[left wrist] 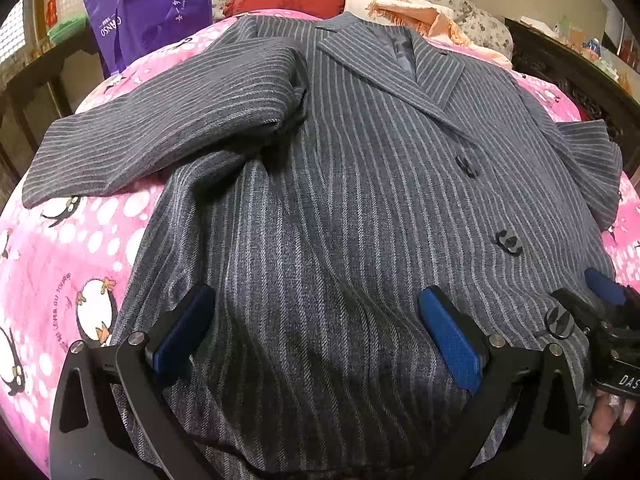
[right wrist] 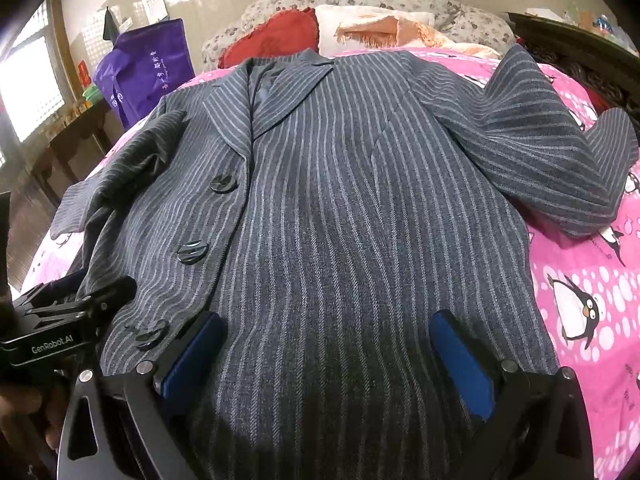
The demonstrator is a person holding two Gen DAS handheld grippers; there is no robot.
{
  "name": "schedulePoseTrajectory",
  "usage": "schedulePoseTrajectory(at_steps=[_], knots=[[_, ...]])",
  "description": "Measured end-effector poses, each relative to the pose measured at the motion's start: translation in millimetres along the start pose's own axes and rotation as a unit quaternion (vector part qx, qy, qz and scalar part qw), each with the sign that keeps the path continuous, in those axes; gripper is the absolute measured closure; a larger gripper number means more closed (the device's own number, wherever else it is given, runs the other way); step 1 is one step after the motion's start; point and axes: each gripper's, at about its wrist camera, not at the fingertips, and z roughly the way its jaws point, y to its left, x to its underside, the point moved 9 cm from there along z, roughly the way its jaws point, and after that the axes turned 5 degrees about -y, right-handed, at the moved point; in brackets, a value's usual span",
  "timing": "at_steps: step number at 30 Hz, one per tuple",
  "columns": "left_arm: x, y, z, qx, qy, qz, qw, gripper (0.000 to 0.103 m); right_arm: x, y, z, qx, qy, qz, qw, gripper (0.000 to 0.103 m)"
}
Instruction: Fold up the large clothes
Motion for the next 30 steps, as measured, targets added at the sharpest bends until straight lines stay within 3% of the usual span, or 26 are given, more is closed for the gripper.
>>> schedulePoseTrajectory(at_steps=[30], knots=[[0.5,1.7,-1.6,0.002,-0.003,-0.001,1.0000,0.000,-0.2,-0.7,-0.2,-0.003,-0.001,0.001,1.000,0.000]])
